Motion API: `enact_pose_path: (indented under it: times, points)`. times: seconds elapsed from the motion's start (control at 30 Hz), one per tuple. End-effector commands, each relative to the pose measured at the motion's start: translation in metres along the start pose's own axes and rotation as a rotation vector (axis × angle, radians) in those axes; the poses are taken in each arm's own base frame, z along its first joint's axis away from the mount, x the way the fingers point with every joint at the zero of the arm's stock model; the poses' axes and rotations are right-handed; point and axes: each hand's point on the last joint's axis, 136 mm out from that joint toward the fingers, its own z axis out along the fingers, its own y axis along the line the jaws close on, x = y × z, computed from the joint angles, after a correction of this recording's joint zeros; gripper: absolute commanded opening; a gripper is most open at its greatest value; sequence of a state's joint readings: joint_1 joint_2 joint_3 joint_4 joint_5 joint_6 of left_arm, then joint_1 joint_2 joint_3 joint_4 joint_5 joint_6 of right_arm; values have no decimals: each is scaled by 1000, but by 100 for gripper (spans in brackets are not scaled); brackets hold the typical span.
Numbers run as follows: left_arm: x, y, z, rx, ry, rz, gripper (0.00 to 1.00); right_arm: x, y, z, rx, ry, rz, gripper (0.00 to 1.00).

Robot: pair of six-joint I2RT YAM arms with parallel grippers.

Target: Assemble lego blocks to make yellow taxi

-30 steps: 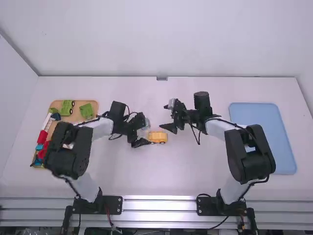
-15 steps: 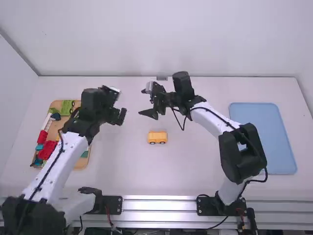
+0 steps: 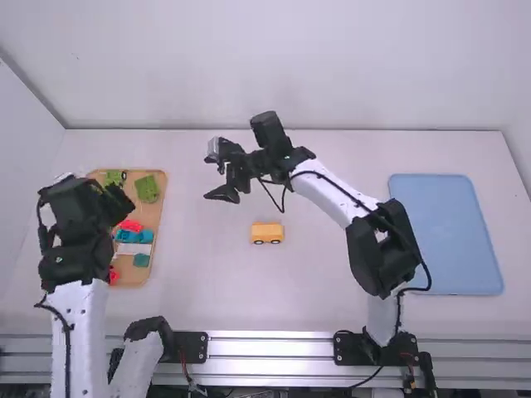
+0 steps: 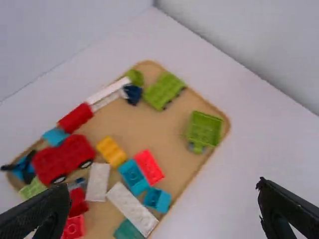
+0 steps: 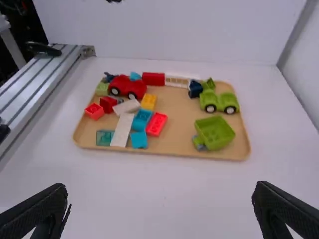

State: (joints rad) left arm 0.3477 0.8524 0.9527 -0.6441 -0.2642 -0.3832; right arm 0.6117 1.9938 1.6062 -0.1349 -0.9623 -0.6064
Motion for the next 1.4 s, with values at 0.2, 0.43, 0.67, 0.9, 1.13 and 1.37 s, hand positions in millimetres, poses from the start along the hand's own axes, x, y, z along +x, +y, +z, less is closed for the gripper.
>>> enact_pose_path:
  times: [0.2,0.43,0.67,0.9,1.13,1.37]
  points:
    - [-13,51,7,-145,-21,-190,99,-5,-10,24,56,37,5,99]
    - [-20,63,24,-130,42,-219,99,1,-26,28,169,97,14,99]
    - [-37,88,30,-283,183,-253,99,-6,-32,26,191,74,-13,98]
    - [-58,117,39,-354,200,-353,99,0,-38,19,201,85,1,99]
    - [-55,97,79,-194,321,-328,99,2,-48,8,226,80,3,99]
    - [-24,75,125,-254,472,-258,99,3,-48,8,227,83,6,98]
